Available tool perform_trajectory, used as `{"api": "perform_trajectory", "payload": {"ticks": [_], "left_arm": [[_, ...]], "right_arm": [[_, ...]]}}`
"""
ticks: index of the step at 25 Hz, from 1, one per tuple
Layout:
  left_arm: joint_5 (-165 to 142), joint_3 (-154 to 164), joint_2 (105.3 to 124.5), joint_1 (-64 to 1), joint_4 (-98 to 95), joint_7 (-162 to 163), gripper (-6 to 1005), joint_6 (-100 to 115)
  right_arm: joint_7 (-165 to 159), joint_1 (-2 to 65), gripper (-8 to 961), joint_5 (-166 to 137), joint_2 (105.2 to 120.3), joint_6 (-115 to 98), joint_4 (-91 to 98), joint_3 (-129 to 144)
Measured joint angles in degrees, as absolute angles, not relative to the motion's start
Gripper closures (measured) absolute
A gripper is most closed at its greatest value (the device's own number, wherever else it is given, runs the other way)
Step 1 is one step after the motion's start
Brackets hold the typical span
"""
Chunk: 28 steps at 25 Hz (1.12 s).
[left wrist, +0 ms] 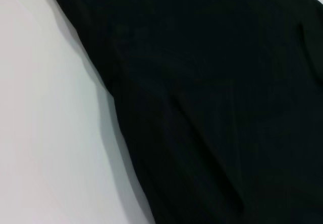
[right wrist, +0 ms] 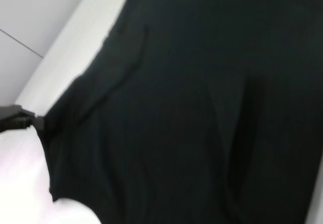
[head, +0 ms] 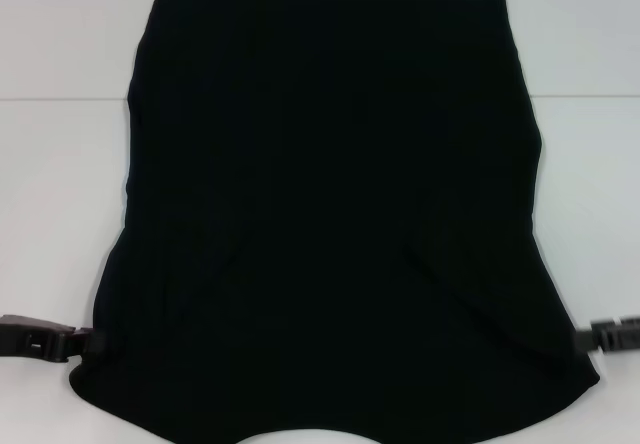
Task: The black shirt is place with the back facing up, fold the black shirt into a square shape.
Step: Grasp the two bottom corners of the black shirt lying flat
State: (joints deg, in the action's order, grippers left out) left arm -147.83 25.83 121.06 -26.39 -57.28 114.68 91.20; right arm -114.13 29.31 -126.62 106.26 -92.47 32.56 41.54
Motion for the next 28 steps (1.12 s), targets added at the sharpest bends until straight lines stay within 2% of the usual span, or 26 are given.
{"api": "perform_trajectory", "payload": {"ticks": [8,15,26,28], "left_arm": [[-147.3,26.08,121.2,-26.54,-57.21,114.68,994,90.96],[-147.29,25.97,121.08,-26.67,-57.21,114.68,994,90.95],[-147.29,25.99,120.94,-26.89,-57.09,114.55,993,90.08],[-147.29,25.94,120.93,-26.89,-57.07,114.52,993,90.08]], "right_arm": [[-114.24,26.68,161,-128.52,106.11,-92.64,31.18,41.46],[-114.11,27.86,159,-130.05,106.57,-90.36,28.84,41.16],[-115.08,29.88,259,-131.96,107.56,-87.57,28.65,41.38],[-115.23,29.92,333,-132.53,107.67,-86.95,28.59,41.27]]}}
